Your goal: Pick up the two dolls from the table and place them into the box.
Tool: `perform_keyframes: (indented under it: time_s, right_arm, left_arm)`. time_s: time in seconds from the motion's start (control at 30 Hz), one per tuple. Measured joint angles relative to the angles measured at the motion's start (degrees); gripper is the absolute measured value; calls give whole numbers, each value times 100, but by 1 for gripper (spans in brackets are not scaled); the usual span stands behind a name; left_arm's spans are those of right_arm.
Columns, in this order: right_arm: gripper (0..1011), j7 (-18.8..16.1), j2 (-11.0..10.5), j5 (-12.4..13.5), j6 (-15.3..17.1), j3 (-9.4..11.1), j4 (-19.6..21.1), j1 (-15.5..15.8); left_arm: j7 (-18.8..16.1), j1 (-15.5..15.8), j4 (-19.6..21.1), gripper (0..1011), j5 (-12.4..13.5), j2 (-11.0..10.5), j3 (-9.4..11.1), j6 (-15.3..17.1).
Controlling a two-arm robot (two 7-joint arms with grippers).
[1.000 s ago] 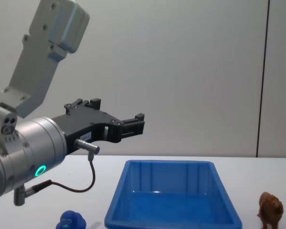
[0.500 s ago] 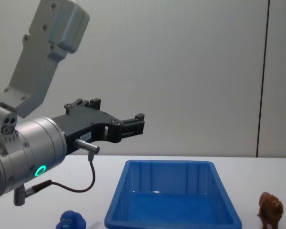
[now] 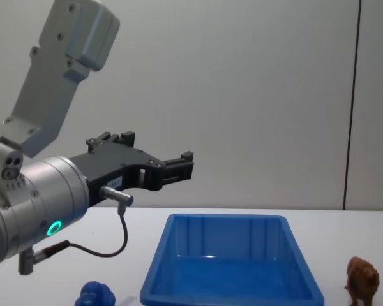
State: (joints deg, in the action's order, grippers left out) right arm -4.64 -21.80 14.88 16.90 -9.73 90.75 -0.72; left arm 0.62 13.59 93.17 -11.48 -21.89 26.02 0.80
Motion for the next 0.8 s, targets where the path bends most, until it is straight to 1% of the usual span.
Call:
perform_keyframes:
  time_s: [0.57,0.6,0.67,0.73,0.77,0.8]
  right_arm:
    - [995,-12,157,-43,314,-40,-347,-257]
    - [983,-15,164,-49,321,-42,-364,-269]
    - [923,-31,189,-70,357,-53,-423,-313]
    - [905,-34,194,-74,363,-55,-435,-322]
    - [856,-39,205,-82,375,-58,-460,-340]
    - [840,-42,210,-87,380,-59,-470,-348]
  left_arm:
    - [0,0,0,1002,1,0,0,0]
    - [0,0,0,1002,0,0,0,0]
    - [0,0,0,1002,0,0,0,0]
    - [0,0,0,1002,1,0,0,0]
    - [0,0,0,1002,0,0,0,0]
    - [0,0,0,1002,1,0,0,0]
